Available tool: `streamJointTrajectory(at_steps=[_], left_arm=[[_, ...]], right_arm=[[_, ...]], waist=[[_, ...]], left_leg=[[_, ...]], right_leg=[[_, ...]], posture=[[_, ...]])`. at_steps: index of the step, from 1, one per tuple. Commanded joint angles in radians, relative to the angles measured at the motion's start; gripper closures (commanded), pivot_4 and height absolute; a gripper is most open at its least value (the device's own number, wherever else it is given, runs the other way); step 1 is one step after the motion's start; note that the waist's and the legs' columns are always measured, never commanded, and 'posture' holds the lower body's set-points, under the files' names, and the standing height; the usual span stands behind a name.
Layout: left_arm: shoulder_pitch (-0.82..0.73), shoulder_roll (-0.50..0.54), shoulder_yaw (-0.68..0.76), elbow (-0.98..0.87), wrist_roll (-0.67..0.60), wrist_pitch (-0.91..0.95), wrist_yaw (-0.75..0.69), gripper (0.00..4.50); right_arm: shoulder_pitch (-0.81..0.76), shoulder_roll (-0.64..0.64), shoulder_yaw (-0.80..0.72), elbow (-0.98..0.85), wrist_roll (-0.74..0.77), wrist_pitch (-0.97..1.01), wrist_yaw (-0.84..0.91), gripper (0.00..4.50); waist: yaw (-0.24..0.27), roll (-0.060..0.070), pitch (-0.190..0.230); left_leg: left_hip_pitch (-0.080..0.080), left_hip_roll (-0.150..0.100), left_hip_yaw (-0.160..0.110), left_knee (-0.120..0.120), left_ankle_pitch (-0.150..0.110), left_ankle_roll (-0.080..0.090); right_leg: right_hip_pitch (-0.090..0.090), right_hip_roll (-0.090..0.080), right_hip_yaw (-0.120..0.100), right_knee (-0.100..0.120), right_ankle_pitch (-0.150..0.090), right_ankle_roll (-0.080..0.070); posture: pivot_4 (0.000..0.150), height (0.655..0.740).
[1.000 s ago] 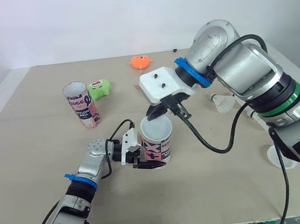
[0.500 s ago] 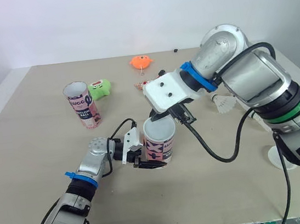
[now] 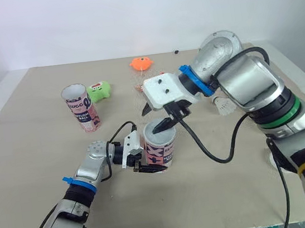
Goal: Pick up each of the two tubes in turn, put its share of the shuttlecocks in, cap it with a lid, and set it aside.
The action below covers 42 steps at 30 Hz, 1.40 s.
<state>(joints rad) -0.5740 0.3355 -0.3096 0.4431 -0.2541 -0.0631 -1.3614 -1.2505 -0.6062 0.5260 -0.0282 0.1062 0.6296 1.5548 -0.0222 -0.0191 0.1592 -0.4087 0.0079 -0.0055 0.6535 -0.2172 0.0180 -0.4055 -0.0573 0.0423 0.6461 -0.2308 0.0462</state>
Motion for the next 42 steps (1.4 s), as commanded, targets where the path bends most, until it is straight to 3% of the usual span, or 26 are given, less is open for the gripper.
streamJointTrajectory(at_steps=[1,6,10,13,19,26,33,38,42], left_arm=[[0.028,0.027,-0.019,0.051,0.071,0.035,0.031,1.57],[0.023,0.023,-0.022,0.060,0.073,0.030,0.031,1.57],[0.021,0.022,-0.022,0.064,0.075,0.026,0.032,1.57],[0.024,0.023,-0.021,0.064,0.076,0.024,0.034,1.57],[0.031,0.028,-0.017,0.060,0.076,0.023,0.040,1.57],[0.044,0.033,-0.013,0.052,0.078,0.022,0.043,1.57],[0.051,0.031,-0.010,0.048,0.081,0.016,0.051,1.57],[0.061,0.019,0.000,0.041,0.074,-0.007,0.058,1.57],[0.059,0.006,0.017,0.040,0.058,-0.026,0.060,1.57]], right_arm=[[-0.076,-0.038,-0.095,0.005,0.134,0.083,0.058,1.88],[-0.078,-0.082,-0.088,-0.025,0.260,0.160,0.060,1.88],[-0.037,-0.102,-0.063,-0.055,0.256,0.149,0.059,3.01],[-0.023,-0.101,-0.055,-0.071,0.256,0.142,0.059,4.46],[-0.005,-0.129,0.029,-0.090,0.224,0.075,0.060,4.46],[0.029,-0.100,0.159,-0.038,0.037,-0.047,0.032,4.46],[0.048,-0.101,0.170,-0.056,0.037,-0.055,0.060,4.46],[0.028,-0.101,-0.092,0.005,0.246,0.109,0.049,4.46],[0.099,-0.197,-0.263,-0.018,0.309,0.164,-0.026,4.46]], waist=[[0.001,0.000,0.001],[0.000,0.000,0.001],[0.000,0.001,0.001],[0.001,0.001,0.001],[0.000,0.001,0.001],[0.000,-0.001,-0.002],[0.000,-0.002,-0.007],[0.003,-0.001,-0.005],[0.016,0.000,-0.003]], left_leg=[[-0.002,0.000,0.000,0.000,0.000,0.000],[-0.002,0.000,0.000,0.000,0.000,0.000],[-0.002,0.000,0.000,-0.001,0.000,0.000],[-0.003,0.000,0.000,-0.001,0.000,0.000],[-0.003,0.000,0.000,-0.001,0.000,0.000],[0.001,0.002,0.002,-0.001,0.000,-0.001],[0.004,0.006,0.000,-0.003,-0.003,-0.005],[0.001,0.006,-0.001,-0.003,-0.002,-0.005],[-0.002,0.005,-0.001,-0.003,-0.001,-0.003]], right_leg=[[-0.001,0.000,0.000,0.000,0.000,0.000],[-0.001,-0.001,-0.001,-0.001,-0.001,-0.001],[-0.001,-0.002,-0.002,-0.001,-0.004,0.005],[-0.001,-0.002,-0.002,-0.001,-0.004,0.005],[-0.001,-0.002,-0.003,-0.001,-0.004,0.005],[0.000,-0.002,-0.004,-0.002,-0.005,0.006],[0.000,-0.017,-0.031,-0.002,-0.001,0.001],[-0.001,-0.025,-0.046,-0.002,0.000,0.000],[-0.003,-0.025,-0.049,-0.003,0.000,0.000]], posture=[[0.150,0.7400],[0.150,0.7400],[0.150,0.7400],[0.150,0.7400],[0.150,0.7400],[0.150,0.7400],[0.150,0.7400],[0.150,0.7400],[0.150,0.7400]])
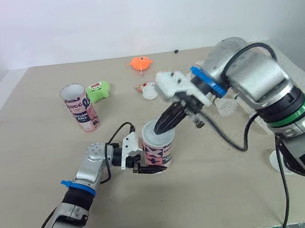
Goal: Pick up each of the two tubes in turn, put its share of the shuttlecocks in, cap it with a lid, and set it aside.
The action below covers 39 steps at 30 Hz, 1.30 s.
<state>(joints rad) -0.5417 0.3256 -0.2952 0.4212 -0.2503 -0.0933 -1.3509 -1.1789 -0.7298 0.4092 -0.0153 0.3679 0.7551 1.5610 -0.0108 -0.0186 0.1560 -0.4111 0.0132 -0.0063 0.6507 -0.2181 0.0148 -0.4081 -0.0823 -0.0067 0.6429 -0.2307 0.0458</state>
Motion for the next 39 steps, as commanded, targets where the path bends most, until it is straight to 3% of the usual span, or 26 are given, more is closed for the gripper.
streamJointTrajectory(at_steps=[1,3,7,11,12,13,16,18,22,26,29,32,37,39], left_arm=[[0.025,0.014,0.006,0.061,0.051,0.005,0.050,1.57],[0.020,0.012,0.012,0.064,0.045,0.000,0.048,1.57],[-0.002,0.004,0.030,0.078,0.019,0.003,0.038,0.04],[-0.011,0.004,0.043,0.081,0.011,-0.003,0.018,0.04],[-0.014,0.005,0.046,0.085,0.015,-0.019,0.018,0.00],[-0.017,0.004,0.051,0.090,0.018,-0.032,0.021,0.00],[-0.009,0.015,0.055,0.070,-0.001,-0.004,-0.009,0.00],[0.007,0.030,0.051,0.044,-0.014,0.023,-0.040,0.00],[0.069,0.090,0.066,-0.077,-0.060,0.114,-0.077,0.00],[0.124,0.173,0.095,-0.184,-0.071,0.172,-0.063,0.00],[0.169,0.249,0.154,-0.243,-0.077,0.181,-0.036,0.00],[0.219,0.310,0.209,-0.312,-0.108,0.196,-0.022,0.00],[0.325,0.373,0.313,-0.501,-0.227,0.277,-0.008,0.00],[0.365,0.380,0.365,-0.594,-0.312,0.340,0.019,0.00]], right_arm=[[0.052,-0.099,-0.178,-0.052,0.061,0.055,-0.047,4.46],[0.125,-0.158,-0.235,-0.111,0.077,0.074,-0.076,4.46],[0.308,-0.251,-0.361,-0.231,0.123,0.137,-0.157,4.50],[0.458,-0.290,-0.454,-0.328,0.164,0.187,-0.243,4.50],[0.500,-0.296,-0.479,-0.350,0.170,0.198,-0.267,4.00],[0.534,-0.301,-0.497,-0.367,0.173,0.202,-0.286,3.85],[0.636,-0.317,-0.539,-0.418,0.194,0.208,-0.322,2.72],[0.689,-0.325,-0.569,-0.451,0.225,0.218,-0.329,1.51],[0.793,-0.326,-0.615,-0.501,0.287,0.243,-0.345,0.04],[0.855,-0.289,-0.598,-0.536,0.323,0.248,-0.398,0.04],[0.885,-0.254,-0.509,-0.534,0.289,0.232,-0.457,0.04],[0.900,-0.243,-0.409,-0.502,0.222,0.208,-0.505,0.04],[0.916,-0.191,-0.319,-0.475,0.146,0.090,-0.542,0.04],[0.901,-0.112,-0.307,-0.449,0.119,0.023,-0.591,0.04]], waist=[[0.010,-0.001,0.000],[0.016,0.000,0.000],[0.017,0.001,0.002],[0.018,0.009,0.008],[0.017,0.009,0.008],[0.019,0.009,0.008],[0.019,0.008,0.009],[0.017,0.009,0.009],[0.016,0.007,0.010],[0.016,0.008,0.011],[0.016,0.006,0.014],[0.016,0.006,0.015],[0.017,0.005,0.017],[0.017,0.005,0.017]], left_leg=[[-0.001,0.000,0.000,0.000,0.000,0.000],[-0.003,0.000,0.000,0.000,-0.001,-0.002],[-0.009,0.000,0.002,0.000,-0.002,-0.003],[-0.014,0.001,0.003,0.000,-0.002,-0.003],[-0.014,0.000,0.002,0.000,-0.002,-0.003],[-0.014,0.000,0.003,0.000,-0.002,-0.003],[-0.016,0.000,0.002,0.000,-0.003,-0.003],[-0.016,0.000,0.003,0.000,-0.003,-0.003],[-0.016,0.002,0.002,-0.001,-0.004,-0.002],[-0.016,0.005,0.001,-0.001,-0.004,-0.002],[-0.016,0.008,0.001,0.000,-0.004,-0.002],[-0.016,0.014,0.002,0.000,-0.004,-0.003],[-0.018,0.015,0.004,0.000,-0.004,-0.003],[-0.018,0.016,0.005,0.000,-0.004,-0.004]], right_leg=[[0.000,0.000,-0.001,-0.002,0.000,-0.001],[0.000,0.000,-0.001,-0.005,0.001,-0.001],[0.000,0.002,0.000,-0.009,0.001,0.002],[-0.004,0.005,0.001,-0.010,0.003,0.003],[-0.004,0.006,0.001,-0.010,0.004,0.005],[-0.005,0.007,0.001,-0.010,0.004,0.005],[-0.005,0.009,0.001,-0.010,0.003,0.005],[-0.006,0.009,0.001,-0.010,0.003,0.005],[-0.006,0.012,0.002,-0.010,0.002,0.005],[-0.006,0.017,0.003,-0.010,0.001,0.004],[-0.006,0.020,0.003,-0.010,0.000,0.005],[-0.007,0.024,0.003,-0.010,-0.001,-0.003],[-0.010,0.025,0.005,-0.009,0.001,-0.001],[-0.011,0.025,0.005,-0.009,0.001,0.001]], posture=[[0.150,0.7400],[0.150,0.7400],[0.150,0.7400],[0.150,0.7400],[0.150,0.7400],[0.150,0.7400],[0.150,0.7400],[0.150,0.7400],[0.150,0.7400],[0.150,0.7400],[0.150,0.7400],[0.150,0.7400],[0.150,0.7400],[0.150,0.7400]])
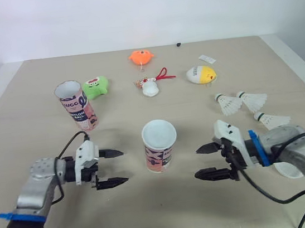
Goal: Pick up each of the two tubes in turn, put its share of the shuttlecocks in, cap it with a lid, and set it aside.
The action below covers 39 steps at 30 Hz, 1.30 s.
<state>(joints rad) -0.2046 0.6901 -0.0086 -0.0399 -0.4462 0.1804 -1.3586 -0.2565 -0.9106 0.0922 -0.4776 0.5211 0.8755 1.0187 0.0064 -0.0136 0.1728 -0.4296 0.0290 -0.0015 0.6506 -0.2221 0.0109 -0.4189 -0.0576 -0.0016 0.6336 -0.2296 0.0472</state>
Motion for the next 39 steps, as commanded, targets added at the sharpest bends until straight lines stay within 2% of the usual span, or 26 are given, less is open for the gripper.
streamJointTrajectory(at_steps=[1,4,10,20,31,34,36,39], left_arm=[[0.042,0.018,0.101,-0.174,-0.157,0.104,0.045,0.00],[0.062,0.025,0.139,-0.250,-0.229,0.178,0.087,0.00],[0.041,0.024,0.146,-0.321,-0.292,0.236,0.127,0.00],[0.041,0.052,0.146,-0.318,-0.299,0.230,0.095,0.00],[0.021,0.039,0.137,-0.318,-0.305,0.242,0.098,0.00],[0.017,0.034,0.129,-0.320,-0.303,0.245,0.103,0.00],[0.015,0.027,0.119,-0.319,-0.298,0.243,0.107,0.00],[0.004,0.014,0.099,-0.311,-0.293,0.238,0.105,0.00]], right_arm=[[-0.029,0.107,0.026,0.034,-0.065,-0.138,-0.077,0.04],[-0.031,0.155,0.073,0.056,-0.108,-0.192,-0.085,0.04],[-0.067,0.228,0.118,0.088,-0.116,-0.240,-0.075,0.04],[-0.138,0.301,0.229,0.168,-0.185,-0.316,-0.039,0.04],[-0.187,0.408,0.268,0.278,-0.226,-0.386,-0.024,0.04],[-0.191,0.418,0.258,0.282,-0.215,-0.389,-0.007,0.81],[-0.190,0.416,0.250,0.279,-0.210,-0.384,0.000,1.50],[-0.184,0.397,0.226,0.256,-0.192,-0.350,0.006,1.53]], waist=[[0.000,-0.001,0.001],[-0.001,-0.002,0.001],[0.000,-0.002,0.001],[0.000,-0.002,0.001],[-0.001,-0.002,0.001],[-0.001,-0.002,0.001],[-0.001,-0.002,0.001],[-0.001,-0.002,0.001]], left_leg=[[0.000,0.000,0.001,0.000,0.000,0.000],[0.000,0.000,0.002,0.001,0.000,-0.001],[0.000,-0.001,0.003,0.002,0.000,-0.001],[0.002,0.001,0.003,0.003,0.001,-0.003],[0.005,0.002,0.003,0.004,0.002,-0.004],[0.006,0.002,0.002,0.004,0.003,-0.006],[0.006,0.003,0.002,0.004,0.004,-0.007],[0.006,0.003,0.002,0.004,0.005,-0.009]], right_leg=[[0.000,0.000,0.000,0.000,0.000,0.000],[0.000,0.001,0.001,0.000,0.001,0.001],[0.000,0.002,0.002,0.000,0.002,0.001],[0.000,0.006,0.003,0.003,0.003,-0.002],[0.000,0.007,0.004,0.011,0.002,-0.006],[0.000,0.008,0.004,0.013,0.002,-0.006],[0.000,0.009,0.004,0.013,0.002,-0.006],[0.000,0.009,0.004,0.014,0.003,-0.007]], posture=[[0.150,0.7400],[0.150,0.7400],[0.150,0.7400],[0.150,0.7400],[0.150,0.7400],[0.150,0.7400],[0.150,0.7400],[0.150,0.7400]])
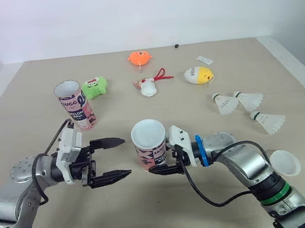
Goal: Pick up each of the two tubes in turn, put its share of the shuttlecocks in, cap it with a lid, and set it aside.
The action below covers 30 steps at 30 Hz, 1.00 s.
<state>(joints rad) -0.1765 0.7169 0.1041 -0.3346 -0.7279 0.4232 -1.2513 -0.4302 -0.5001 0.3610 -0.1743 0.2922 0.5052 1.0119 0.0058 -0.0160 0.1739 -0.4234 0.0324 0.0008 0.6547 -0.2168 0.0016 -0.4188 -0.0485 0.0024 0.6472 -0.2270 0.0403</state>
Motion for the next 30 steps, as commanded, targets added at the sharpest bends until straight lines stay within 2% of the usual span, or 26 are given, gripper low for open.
streamJointTrajectory(at_steps=[1,5,7,11,16,19,24,30], left_arm=[[-0.031,-0.020,-0.024,-0.009,-0.008,-0.008,-0.004,0.00],[-0.080,-0.069,-0.065,0.031,-0.009,-0.009,-0.003,0.00],[-0.144,-0.131,-0.090,0.072,-0.033,0.010,0.016,0.00],[-0.263,-0.223,-0.173,0.159,0.024,0.005,0.004,0.00],[-0.388,-0.324,-0.240,0.295,0.103,-0.043,0.017,0.00],[-0.441,-0.384,-0.252,0.364,0.137,-0.085,0.023,0.00],[-0.518,-0.475,-0.251,0.467,0.200,-0.191,0.046,0.00],[-0.621,-0.566,-0.241,0.545,0.224,-0.238,0.092,0.00]], right_arm=[[-0.007,-0.025,-0.054,-0.059,0.044,0.035,0.015,1.53],[-0.007,-0.083,-0.153,-0.118,0.139,0.113,0.040,1.53],[-0.026,-0.112,-0.276,-0.135,0.227,0.160,0.030,1.53],[-0.094,-0.164,-0.555,-0.058,0.316,0.218,-0.097,1.53],[-0.083,-0.269,-0.788,0.119,0.219,0.172,-0.301,1.53],[-0.073,-0.299,-0.863,0.222,0.147,0.124,-0.428,1.53],[-0.060,-0.288,-0.922,0.374,0.060,0.056,-0.611,1.53],[-0.035,-0.302,-0.922,0.592,0.009,-0.044,-0.667,1.53]], waist=[[0.000,0.000,0.000],[0.001,0.000,0.000],[0.004,0.000,0.000],[0.003,-0.002,0.001],[0.004,-0.002,0.001],[0.003,-0.002,0.001],[-0.003,-0.001,0.000],[-0.002,-0.001,0.000]], left_leg=[[0.000,0.000,0.000,0.000,0.001,-0.001],[0.000,0.000,0.000,0.000,0.002,-0.004],[0.000,-0.001,0.000,0.000,0.003,-0.004],[-0.001,-0.001,0.000,0.002,0.005,-0.005],[-0.001,-0.002,0.000,0.002,0.005,-0.004],[-0.001,-0.002,0.001,0.001,0.005,-0.003],[0.000,-0.003,0.005,0.000,0.004,-0.002],[0.000,-0.004,0.009,0.000,0.004,-0.001]], right_leg=[[0.000,0.000,0.000,0.000,0.000,0.000],[0.000,0.000,0.000,0.000,0.002,0.001],[0.001,-0.001,0.000,0.000,0.002,0.001],[0.001,0.000,0.001,0.000,0.006,0.002],[0.002,0.000,0.001,-0.001,0.006,0.001],[0.001,0.000,0.004,-0.001,0.008,-0.002],[-0.001,0.000,0.009,0.000,0.008,-0.002],[-0.001,0.001,0.015,-0.001,0.009,0.001]], posture=[[0.150,0.7400],[0.150,0.7400],[0.150,0.7400],[0.150,0.7400],[0.150,0.7400],[0.150,0.7400],[0.150,0.7400],[0.150,0.7400]])
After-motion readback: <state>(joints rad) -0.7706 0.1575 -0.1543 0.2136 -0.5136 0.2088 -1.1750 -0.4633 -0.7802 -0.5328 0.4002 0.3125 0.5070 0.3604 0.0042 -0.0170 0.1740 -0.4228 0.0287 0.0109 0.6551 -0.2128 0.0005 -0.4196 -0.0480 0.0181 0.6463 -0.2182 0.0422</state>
